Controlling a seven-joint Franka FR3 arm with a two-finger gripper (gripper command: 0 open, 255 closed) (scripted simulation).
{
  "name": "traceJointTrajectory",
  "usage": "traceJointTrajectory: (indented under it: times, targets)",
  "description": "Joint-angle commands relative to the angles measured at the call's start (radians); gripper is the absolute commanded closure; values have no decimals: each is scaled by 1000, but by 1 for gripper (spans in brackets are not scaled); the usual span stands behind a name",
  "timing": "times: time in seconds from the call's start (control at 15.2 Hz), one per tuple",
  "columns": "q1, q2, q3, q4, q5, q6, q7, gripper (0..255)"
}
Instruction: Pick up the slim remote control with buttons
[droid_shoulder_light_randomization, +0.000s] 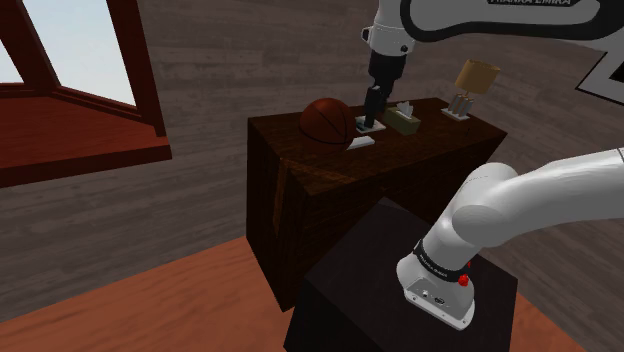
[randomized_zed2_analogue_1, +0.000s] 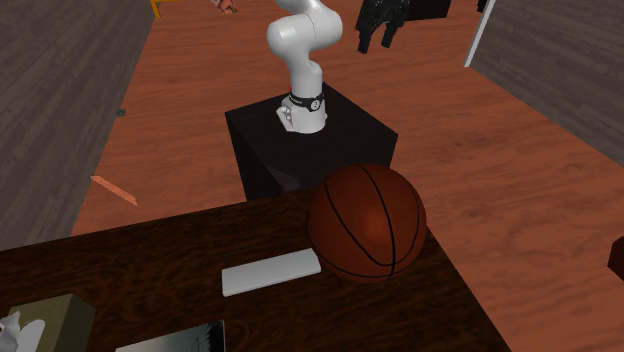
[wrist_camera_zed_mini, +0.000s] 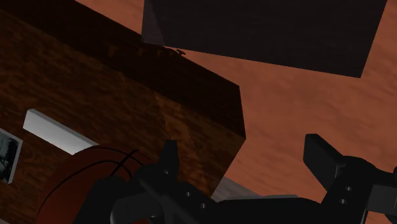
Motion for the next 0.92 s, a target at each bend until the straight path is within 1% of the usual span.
traceJointTrajectory:
  times: [0.0, 0.26, 0.46, 0.86]
  targets:
    - [0, 0, 0, 0, 0, 0, 0, 0]
    - [-14, -9, -106, -70, -65, 82, -161, 0]
    - [-26, 10, -188, -104, -114, 151, -281, 0]
    - [-44, 113, -356, -119, -195, 302, -521, 0]
